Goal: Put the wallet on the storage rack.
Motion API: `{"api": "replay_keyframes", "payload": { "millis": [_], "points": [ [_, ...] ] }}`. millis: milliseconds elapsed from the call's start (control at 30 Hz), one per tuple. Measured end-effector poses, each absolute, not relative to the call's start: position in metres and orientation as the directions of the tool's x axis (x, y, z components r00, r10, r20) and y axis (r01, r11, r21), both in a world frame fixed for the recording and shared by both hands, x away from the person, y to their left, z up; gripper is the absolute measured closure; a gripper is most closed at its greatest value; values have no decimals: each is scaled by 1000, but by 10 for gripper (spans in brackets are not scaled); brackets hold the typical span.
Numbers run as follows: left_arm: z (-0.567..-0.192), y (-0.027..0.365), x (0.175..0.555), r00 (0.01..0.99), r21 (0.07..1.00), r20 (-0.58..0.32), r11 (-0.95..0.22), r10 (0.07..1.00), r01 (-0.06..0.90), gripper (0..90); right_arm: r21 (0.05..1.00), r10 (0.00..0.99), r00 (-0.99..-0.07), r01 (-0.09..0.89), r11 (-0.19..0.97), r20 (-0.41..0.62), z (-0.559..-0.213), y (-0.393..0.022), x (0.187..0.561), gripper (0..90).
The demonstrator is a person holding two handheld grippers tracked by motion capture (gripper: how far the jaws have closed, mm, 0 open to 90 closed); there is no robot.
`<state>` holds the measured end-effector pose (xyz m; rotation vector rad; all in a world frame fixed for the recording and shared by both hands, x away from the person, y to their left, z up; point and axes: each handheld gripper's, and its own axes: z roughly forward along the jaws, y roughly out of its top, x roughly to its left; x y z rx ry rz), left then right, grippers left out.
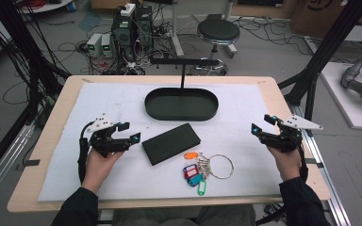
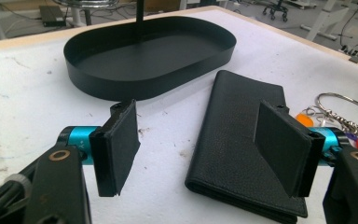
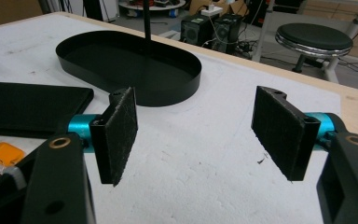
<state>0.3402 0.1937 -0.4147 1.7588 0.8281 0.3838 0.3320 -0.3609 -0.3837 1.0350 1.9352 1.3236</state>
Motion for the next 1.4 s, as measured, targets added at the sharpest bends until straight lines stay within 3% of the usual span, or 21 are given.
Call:
{"api": "replay_keyframes", "payload": {
  "millis": [467, 933, 1067, 1233, 1300, 1333, 1400],
  "points": [
    [-434, 178, 358, 664, 849, -209, -203, 718, 487, 436, 929, 854, -519, 294, 227, -45, -388, -367, 328, 325],
    [-448, 171, 367, 621, 759, -287, -222, 730, 612, 449, 923, 848, -525, 286, 259, -76, -389, -364, 328, 332],
    [-452, 173, 369, 598, 731, -356, -183, 718, 657, 442, 919, 846, -527, 288, 269, -82, -389, -362, 328, 332],
    [-451, 171, 368, 595, 732, -341, -192, 728, 654, 443, 916, 845, -529, 295, 272, -81, -390, -361, 328, 332],
    [-451, 171, 367, 607, 722, -373, -191, 702, 665, 485, 916, 842, -532, 288, 281, -91, -390, -360, 329, 332],
    [-452, 170, 367, 613, 720, -387, -189, 689, 668, 578, 915, 842, -532, 291, 281, -89, -390, -359, 329, 332],
    [-452, 168, 363, 623, 736, -362, -197, 693, 647, 608, 914, 841, -533, 287, 285, -94, -390, -358, 329, 332]
  ]
}}
